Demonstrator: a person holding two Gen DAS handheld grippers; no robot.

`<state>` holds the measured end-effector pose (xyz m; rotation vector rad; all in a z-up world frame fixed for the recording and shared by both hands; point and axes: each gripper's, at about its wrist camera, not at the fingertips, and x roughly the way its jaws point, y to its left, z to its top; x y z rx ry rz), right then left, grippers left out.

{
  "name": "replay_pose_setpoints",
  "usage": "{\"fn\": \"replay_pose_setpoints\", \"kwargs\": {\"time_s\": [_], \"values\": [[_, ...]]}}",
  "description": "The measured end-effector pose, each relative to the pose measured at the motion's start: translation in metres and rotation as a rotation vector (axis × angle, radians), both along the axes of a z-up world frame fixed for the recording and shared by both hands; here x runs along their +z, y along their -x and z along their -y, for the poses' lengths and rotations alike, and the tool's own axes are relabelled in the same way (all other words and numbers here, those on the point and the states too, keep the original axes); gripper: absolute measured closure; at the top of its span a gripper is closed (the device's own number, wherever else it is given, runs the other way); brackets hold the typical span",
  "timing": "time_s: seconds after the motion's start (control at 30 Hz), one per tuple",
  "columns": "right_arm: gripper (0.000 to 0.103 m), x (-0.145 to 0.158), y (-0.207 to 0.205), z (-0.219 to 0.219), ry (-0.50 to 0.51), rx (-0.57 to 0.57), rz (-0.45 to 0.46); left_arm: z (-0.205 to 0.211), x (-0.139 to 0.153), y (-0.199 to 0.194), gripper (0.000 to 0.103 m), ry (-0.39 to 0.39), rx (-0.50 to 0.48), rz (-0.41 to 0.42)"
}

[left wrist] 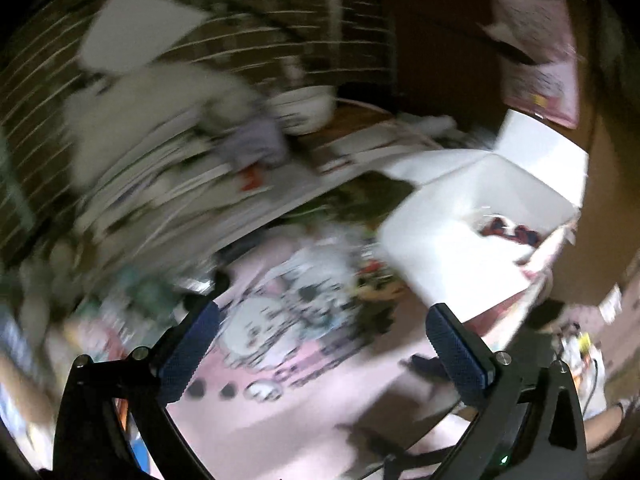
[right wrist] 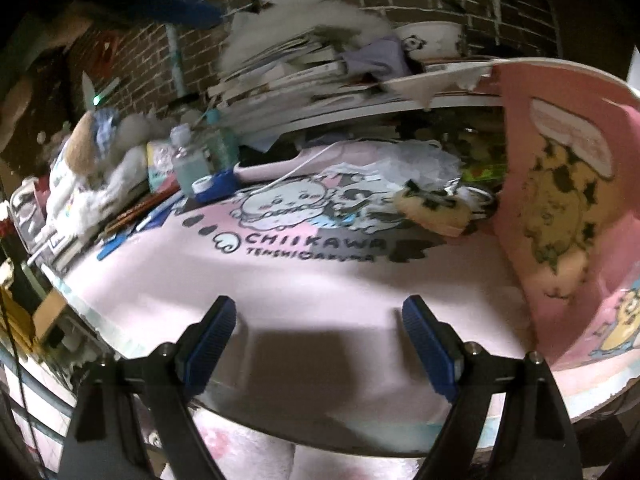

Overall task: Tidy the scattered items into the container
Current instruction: 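Grasp the small blue-and-white item with the right gripper while the left tool returns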

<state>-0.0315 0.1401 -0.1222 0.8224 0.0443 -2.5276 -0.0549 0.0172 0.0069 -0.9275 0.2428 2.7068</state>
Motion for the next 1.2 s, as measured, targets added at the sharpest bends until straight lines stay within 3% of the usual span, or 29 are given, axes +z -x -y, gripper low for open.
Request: {"fn": "replay_pose_setpoints", "kwargs": {"time_s": [0.2, 0.33, 0.53, 0.73, 0.83, 1.0, 1.13, 1.2], "values": [[0.02, 0.007, 0.007, 0.024, -0.06, 0.007, -0.031, 0.068, -0.025, -0.026, 0.0, -0.127, 0.197, -0.046], [0.02, 0.009, 0.014, 0.039, -0.097, -0.016, -0.037, 0.101, -0.055, -0.034, 0.0, -0.184, 0.306, -0.006], [0.03, 0.016, 0.031, 0.065, -0.15, -0.043, -0.038, 0.115, -0.076, -0.038, 0.0, -0.242, 0.31, 0.027], [0.031, 0.025, 0.045, 0.096, -0.25, -0.039, -0.082, 0.115, -0.077, -0.039, 0.0, -0.249, 0.298, 0.018], [0.031, 0.028, 0.06, 0.093, -0.257, -0.11, -0.081, 0.116, -0.078, -0.039, 0.0, -0.249, 0.297, 0.02], [0.031, 0.022, 0.095, 0.078, -0.265, -0.18, 0.014, 0.116, -0.08, -0.037, 0.0, -0.257, 0.291, 0.027], [0.048, 0.017, 0.112, 0.068, -0.224, -0.178, 0.1, 0.116, -0.083, -0.035, 0.0, -0.259, 0.29, 0.034], [0.05, 0.013, 0.119, 0.063, -0.198, -0.168, 0.145, 0.115, -0.083, -0.035, 0.0, -0.262, 0.291, 0.036]]}}
